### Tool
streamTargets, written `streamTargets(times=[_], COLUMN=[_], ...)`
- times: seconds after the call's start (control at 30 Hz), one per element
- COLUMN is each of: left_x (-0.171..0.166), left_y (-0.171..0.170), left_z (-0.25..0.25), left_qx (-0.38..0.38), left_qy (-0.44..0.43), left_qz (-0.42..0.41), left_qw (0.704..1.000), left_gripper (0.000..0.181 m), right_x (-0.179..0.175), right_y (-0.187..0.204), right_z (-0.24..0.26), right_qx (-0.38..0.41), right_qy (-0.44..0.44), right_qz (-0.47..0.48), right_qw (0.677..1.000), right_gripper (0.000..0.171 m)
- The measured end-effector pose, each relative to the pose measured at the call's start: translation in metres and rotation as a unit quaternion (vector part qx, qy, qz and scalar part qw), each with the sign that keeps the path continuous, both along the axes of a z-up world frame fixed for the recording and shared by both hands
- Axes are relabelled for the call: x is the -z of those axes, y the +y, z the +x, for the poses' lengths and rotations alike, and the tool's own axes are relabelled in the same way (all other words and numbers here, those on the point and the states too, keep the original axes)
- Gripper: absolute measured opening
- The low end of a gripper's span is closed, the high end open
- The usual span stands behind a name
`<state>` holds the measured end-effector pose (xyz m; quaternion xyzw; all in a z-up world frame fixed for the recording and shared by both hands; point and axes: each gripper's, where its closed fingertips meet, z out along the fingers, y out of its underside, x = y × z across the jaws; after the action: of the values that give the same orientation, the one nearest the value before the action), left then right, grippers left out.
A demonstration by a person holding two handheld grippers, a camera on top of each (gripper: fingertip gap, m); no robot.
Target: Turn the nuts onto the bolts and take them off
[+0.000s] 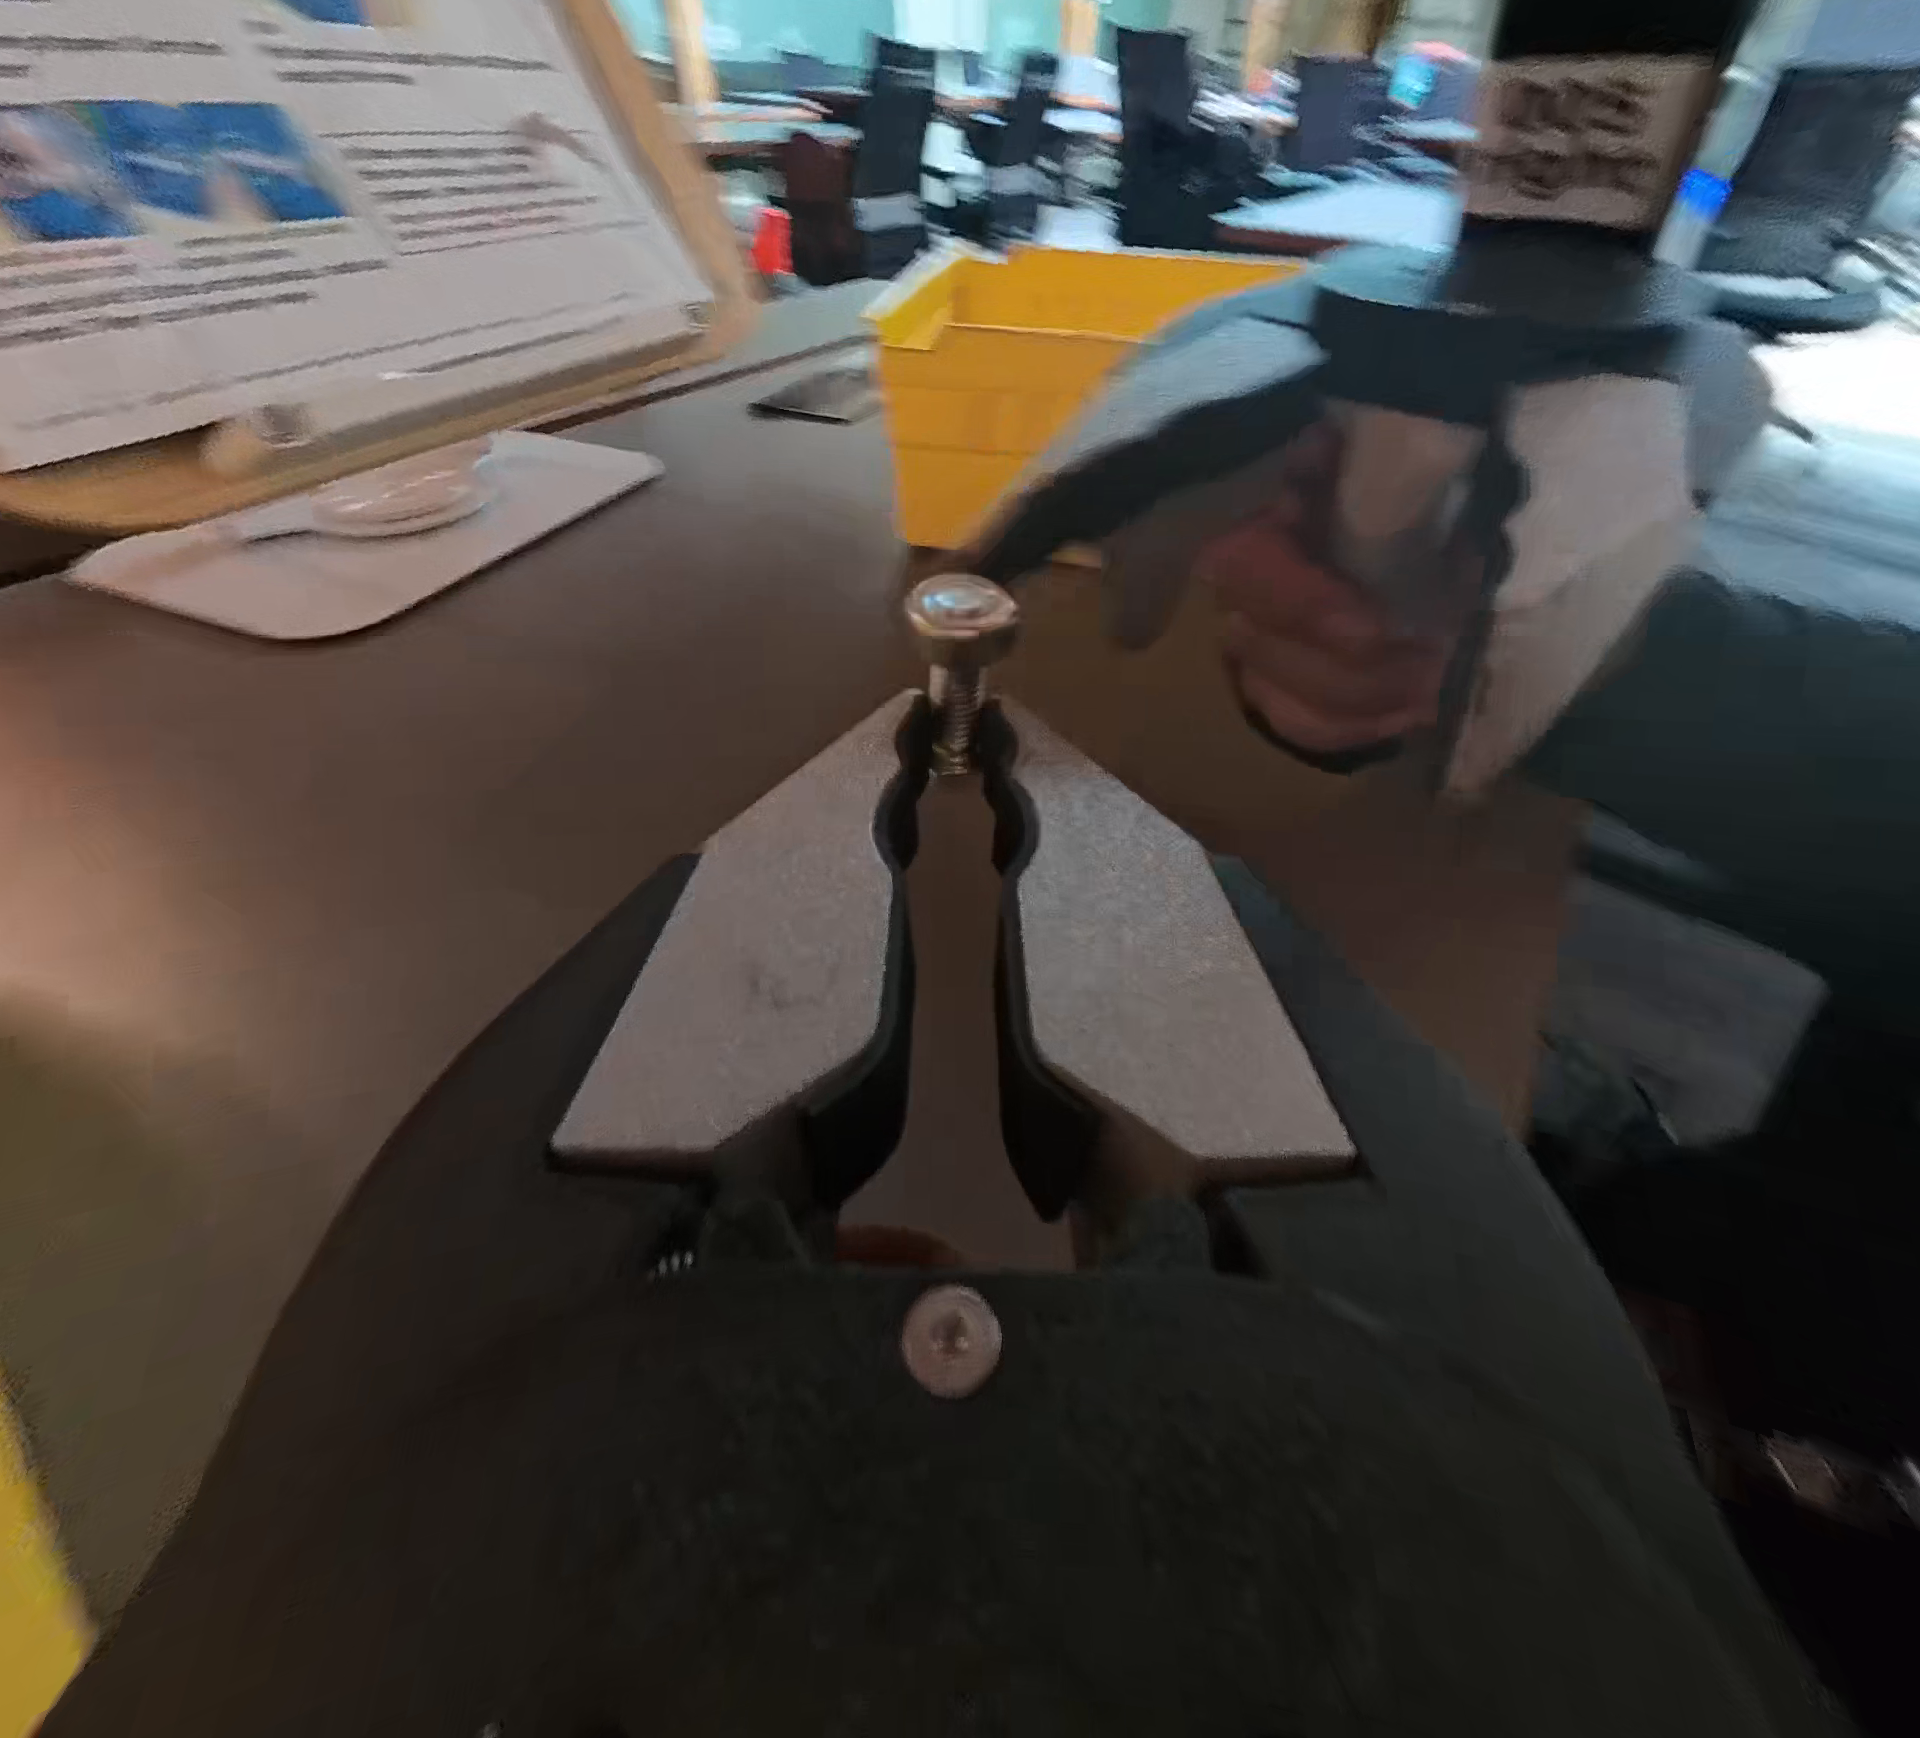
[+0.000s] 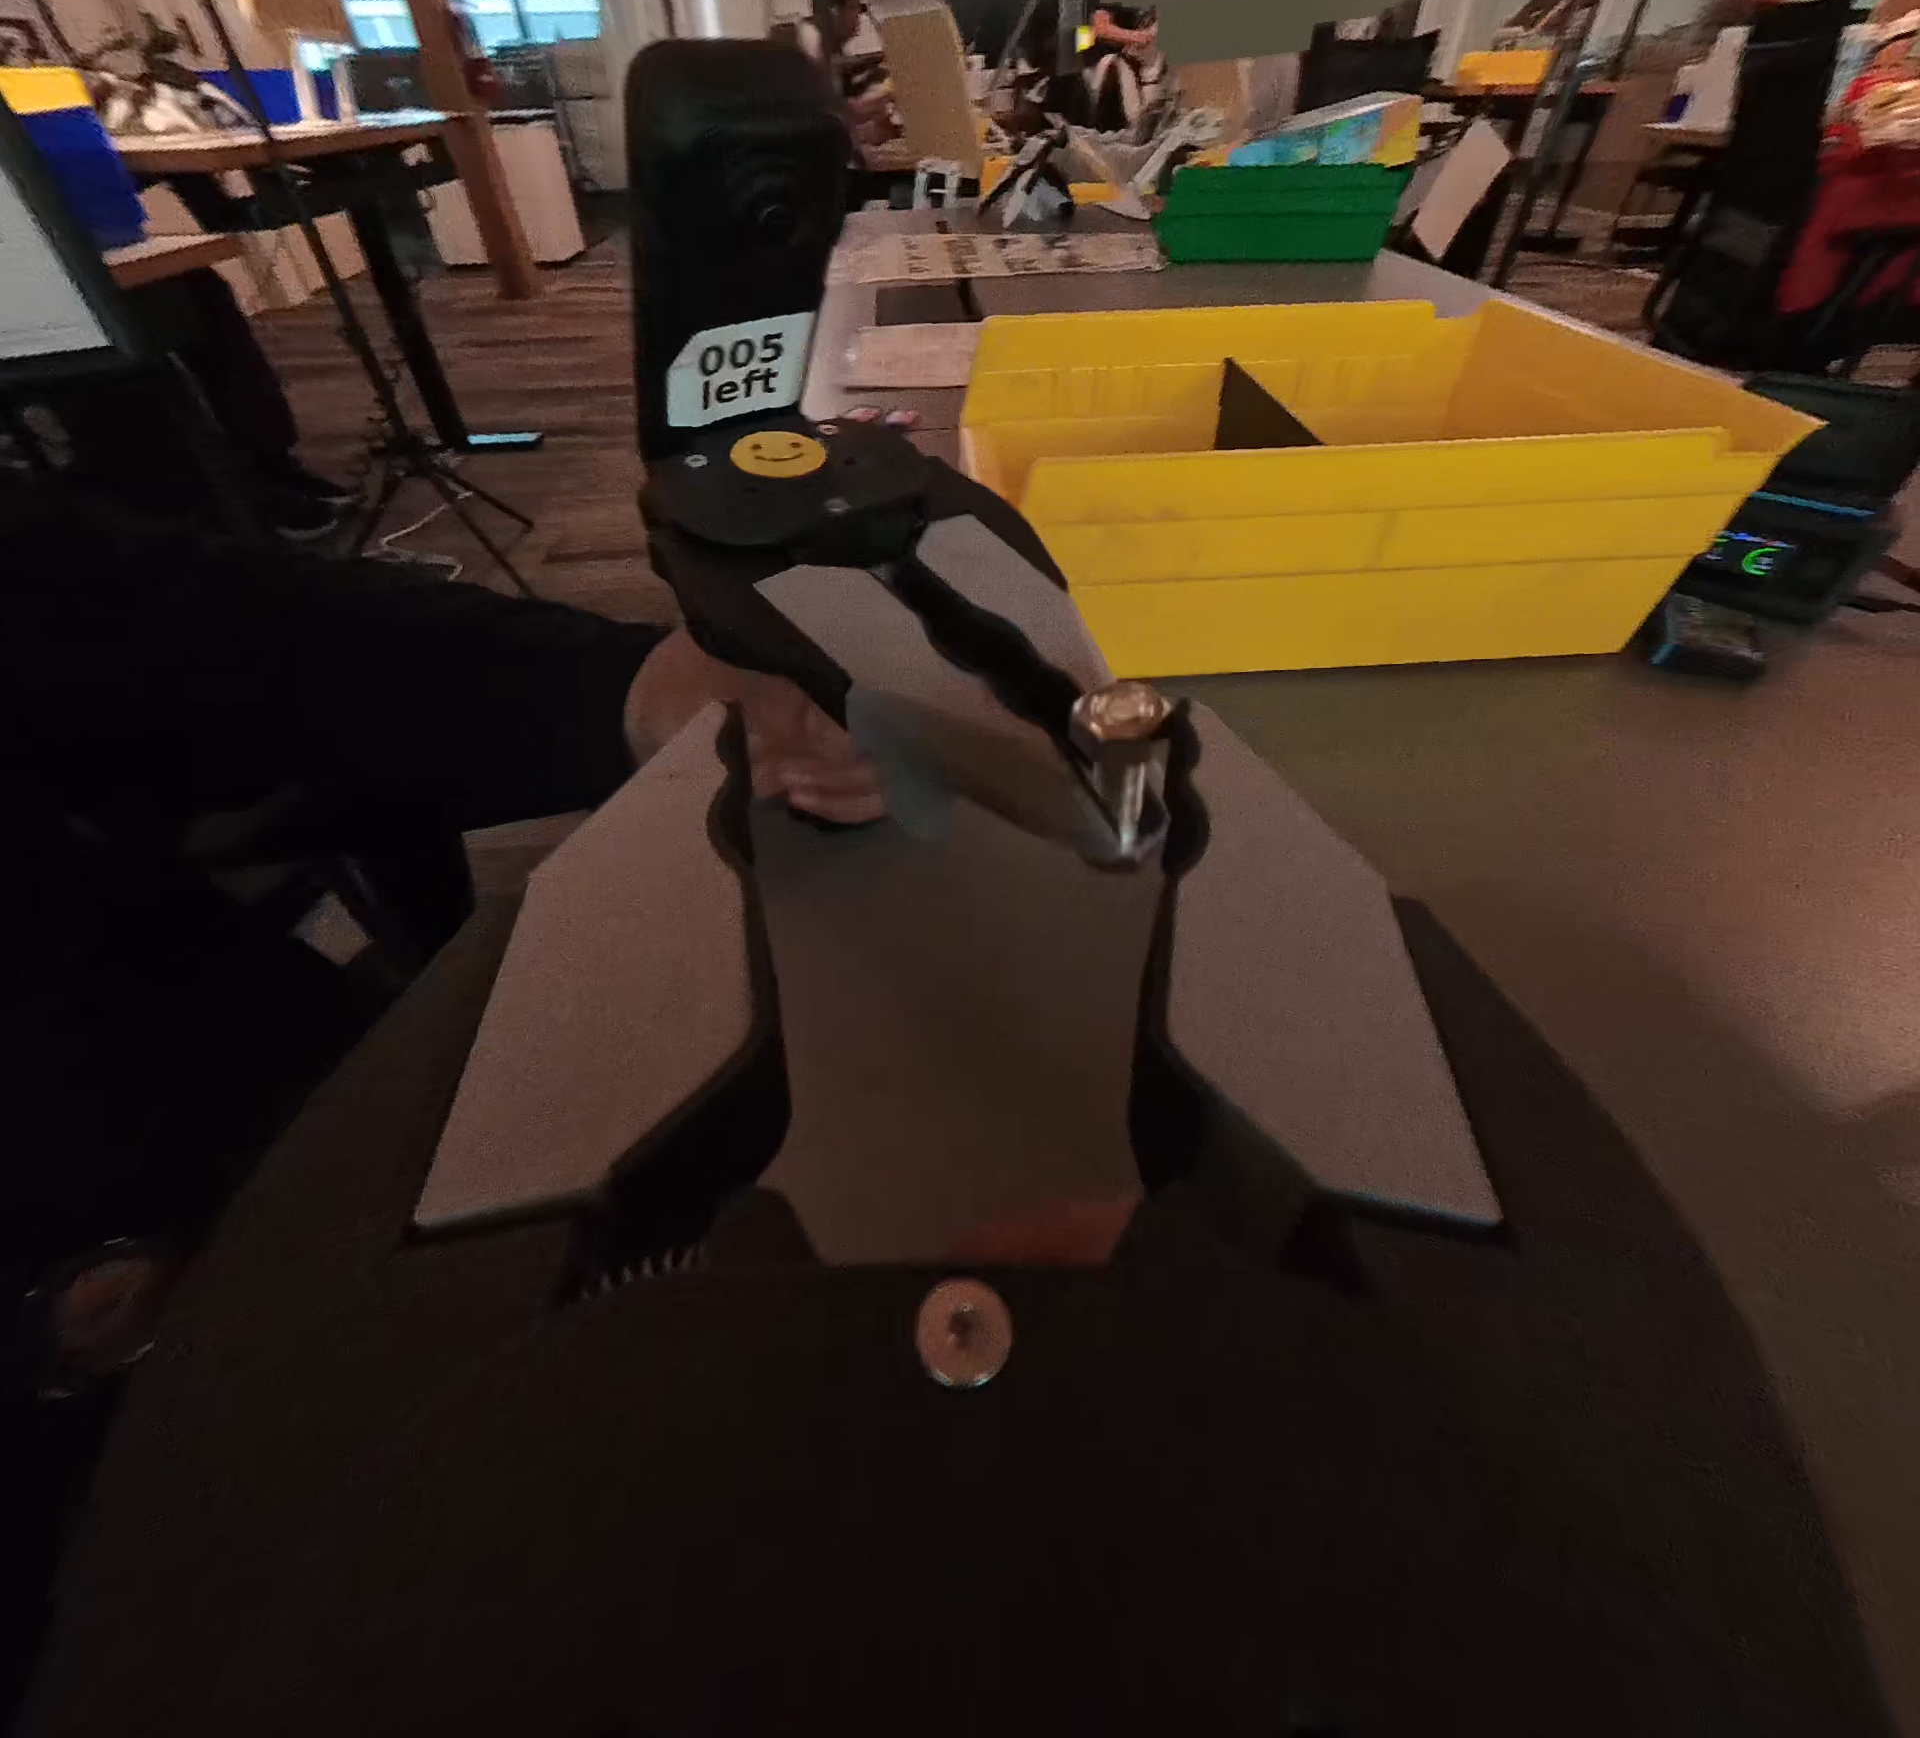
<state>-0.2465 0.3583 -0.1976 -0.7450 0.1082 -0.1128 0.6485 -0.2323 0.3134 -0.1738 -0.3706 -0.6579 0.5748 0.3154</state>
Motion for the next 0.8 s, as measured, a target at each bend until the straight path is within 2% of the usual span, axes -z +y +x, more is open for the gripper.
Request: streamTargets(times=[0.07, 0.1, 0.13, 0.2, 0.23, 0.37, 0.5, 0.67, 0.8], left_x=[-0.004, -0.007, -0.008, -0.011, -0.010, -0.004, -0.003, -0.001, -0.003], left_y=[0.001, 0.000, -0.001, -0.003, -0.003, -0.005, -0.008, -0.005, -0.004], left_z=[-0.034, -0.038, -0.035, -0.023, -0.015, 0.014, 0.025, 0.021, 0.017], left_qx=[-0.071, -0.063, -0.042, -0.006, 0.008, 0.065, 0.084, 0.075, 0.066], left_qy=[-0.044, -0.078, -0.096, -0.096, -0.084, -0.035, -0.016, -0.023, -0.032], left_qz=[0.006, 0.009, 0.010, 0.018, 0.015, 0.003, 0.004, -0.004, 0.001], left_qw=[0.997, 0.995, 0.994, 0.995, 0.996, 0.997, 0.996, 0.997, 0.997], left_gripper=[0.007, 0.007, 0.007, 0.007, 0.007, 0.007, 0.007, 0.008, 0.021], right_x=[-0.011, -0.017, -0.017, -0.012, -0.011, 0.000, 0.003, 0.005, 0.002], right_y=[-0.009, -0.005, 0.005, 0.021, 0.024, 0.019, 0.020, 0.025, 0.027], right_z=[0.022, 0.025, 0.022, 0.009, 0.006, -0.005, -0.009, -0.009, -0.010], right_qx=[-0.073, -0.076, -0.058, -0.010, 0.003, 0.024, 0.034, 0.047, 0.048], right_qy=[0.019, 0.024, 0.019, -0.005, -0.006, -0.021, -0.025, -0.035, -0.036], right_qz=[-0.029, -0.064, -0.083, -0.092, -0.090, -0.056, -0.039, -0.036, -0.062], right_qw=[0.997, 0.995, 0.995, 0.996, 0.996, 0.998, 0.998, 0.998, 0.996], right_gripper=[0.004, 0.005, 0.015, 0.066, 0.069, 0.053, 0.016, 0.016, 0.016])
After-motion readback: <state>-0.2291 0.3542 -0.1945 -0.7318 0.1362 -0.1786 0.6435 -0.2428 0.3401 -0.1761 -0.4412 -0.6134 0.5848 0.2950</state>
